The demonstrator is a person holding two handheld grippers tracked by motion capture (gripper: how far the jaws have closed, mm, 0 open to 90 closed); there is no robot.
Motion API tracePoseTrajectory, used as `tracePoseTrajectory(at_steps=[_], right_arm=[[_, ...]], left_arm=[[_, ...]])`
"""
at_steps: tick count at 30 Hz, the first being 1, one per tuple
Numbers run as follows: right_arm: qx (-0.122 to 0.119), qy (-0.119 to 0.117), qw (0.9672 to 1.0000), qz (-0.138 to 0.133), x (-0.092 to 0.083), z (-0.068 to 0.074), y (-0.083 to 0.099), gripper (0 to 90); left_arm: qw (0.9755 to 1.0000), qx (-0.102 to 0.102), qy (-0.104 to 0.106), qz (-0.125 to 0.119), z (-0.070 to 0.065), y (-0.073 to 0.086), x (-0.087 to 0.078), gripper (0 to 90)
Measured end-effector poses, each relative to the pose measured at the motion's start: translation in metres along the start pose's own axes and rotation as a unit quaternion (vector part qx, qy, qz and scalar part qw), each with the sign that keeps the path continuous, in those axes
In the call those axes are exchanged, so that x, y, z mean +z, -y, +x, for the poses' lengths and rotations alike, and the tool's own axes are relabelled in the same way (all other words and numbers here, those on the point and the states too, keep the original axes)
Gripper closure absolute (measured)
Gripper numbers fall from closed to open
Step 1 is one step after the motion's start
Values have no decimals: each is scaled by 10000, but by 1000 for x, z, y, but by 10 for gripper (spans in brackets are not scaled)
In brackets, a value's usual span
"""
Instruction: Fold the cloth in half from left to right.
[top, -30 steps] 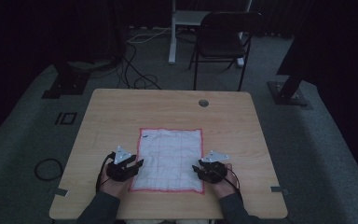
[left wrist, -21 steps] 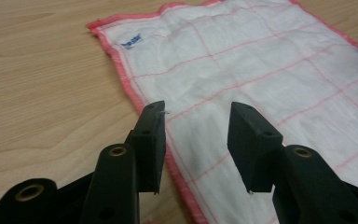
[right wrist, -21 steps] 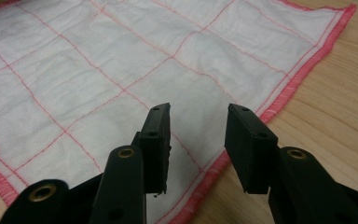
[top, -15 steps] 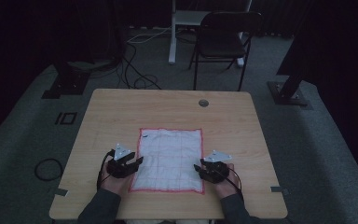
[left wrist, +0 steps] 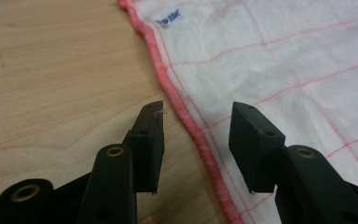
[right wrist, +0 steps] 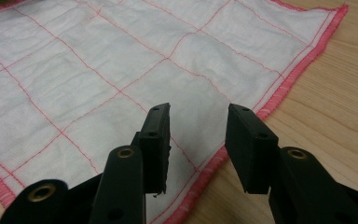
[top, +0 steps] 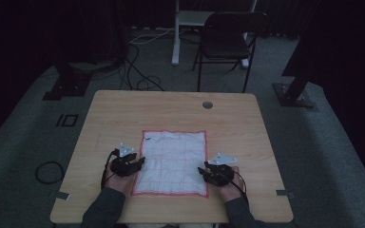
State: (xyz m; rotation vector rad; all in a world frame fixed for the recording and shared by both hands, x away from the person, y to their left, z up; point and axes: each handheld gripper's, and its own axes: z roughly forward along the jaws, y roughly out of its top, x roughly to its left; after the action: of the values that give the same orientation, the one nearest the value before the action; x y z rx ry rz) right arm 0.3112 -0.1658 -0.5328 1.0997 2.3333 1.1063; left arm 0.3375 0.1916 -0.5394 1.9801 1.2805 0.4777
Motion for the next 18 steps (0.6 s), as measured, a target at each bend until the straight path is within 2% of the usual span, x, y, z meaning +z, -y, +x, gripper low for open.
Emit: tracePoseTrajectory(at_steps=[7, 10, 13, 15, 18], right_arm=[[-13, -2, 10000, -9, 0, 0, 0, 604], [-33, -9, 10000, -1, 1, 1, 0, 604], [-41, -9, 10000, 7, 1, 1, 0, 604], [-39, -7, 10000, -1, 1, 1, 0, 604], [-12, -2, 10000, -9, 0, 0, 0, 604]], left_arm=[[9999, 140, -52, 60, -4, 0, 3, 542], [9998, 115, -140, 45, -7, 1, 3, 549], [9995, -27, -322, 64, -7, 1, 1, 632], [9992, -146, -359, 82, -5, 1, 1, 702], [9992, -161, -350, 131, -4, 1, -1, 769]])
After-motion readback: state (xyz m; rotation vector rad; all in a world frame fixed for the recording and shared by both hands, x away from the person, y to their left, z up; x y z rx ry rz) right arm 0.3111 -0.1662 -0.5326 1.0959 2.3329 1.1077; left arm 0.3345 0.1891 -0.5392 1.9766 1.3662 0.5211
